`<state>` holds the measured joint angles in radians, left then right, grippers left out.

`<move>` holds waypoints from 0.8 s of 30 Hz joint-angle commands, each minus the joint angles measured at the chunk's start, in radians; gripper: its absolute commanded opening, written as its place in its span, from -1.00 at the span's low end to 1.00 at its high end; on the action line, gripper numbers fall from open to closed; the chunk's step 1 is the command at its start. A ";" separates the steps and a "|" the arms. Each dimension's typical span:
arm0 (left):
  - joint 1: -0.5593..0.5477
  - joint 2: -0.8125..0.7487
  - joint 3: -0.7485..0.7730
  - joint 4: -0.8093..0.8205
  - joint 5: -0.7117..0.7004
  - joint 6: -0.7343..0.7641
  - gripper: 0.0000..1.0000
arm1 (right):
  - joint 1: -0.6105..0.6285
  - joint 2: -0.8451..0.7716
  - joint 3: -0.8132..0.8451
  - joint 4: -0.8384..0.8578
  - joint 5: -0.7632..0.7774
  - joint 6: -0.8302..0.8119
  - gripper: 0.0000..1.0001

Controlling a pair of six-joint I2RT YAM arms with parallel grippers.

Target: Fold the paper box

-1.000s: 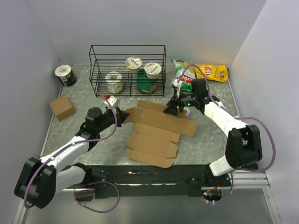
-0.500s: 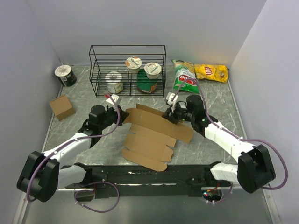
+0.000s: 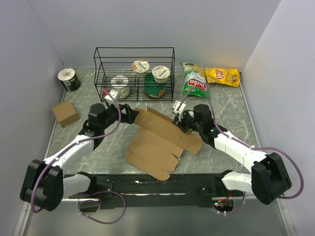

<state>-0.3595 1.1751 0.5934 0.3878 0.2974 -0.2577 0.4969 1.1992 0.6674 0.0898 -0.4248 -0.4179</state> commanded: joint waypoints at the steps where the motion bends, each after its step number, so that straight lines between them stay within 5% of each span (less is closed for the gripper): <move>1: 0.045 -0.060 0.011 0.141 0.145 0.014 0.97 | 0.006 -0.004 0.026 0.025 0.023 -0.015 -0.93; 8: 0.047 0.119 0.152 0.141 0.504 0.109 0.85 | 0.003 -0.018 0.029 0.011 -0.031 -0.009 -0.93; 16: 0.050 0.336 0.368 -0.047 0.689 0.283 0.79 | -0.035 -0.020 0.044 -0.009 -0.132 0.016 -0.95; 24: 0.051 0.435 0.416 -0.130 0.809 0.324 0.76 | -0.077 -0.006 0.055 -0.007 -0.186 0.033 -0.95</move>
<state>-0.3103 1.5776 0.9668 0.2920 0.9871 0.0086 0.4286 1.2011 0.6735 0.0814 -0.5587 -0.4000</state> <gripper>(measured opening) 0.892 0.046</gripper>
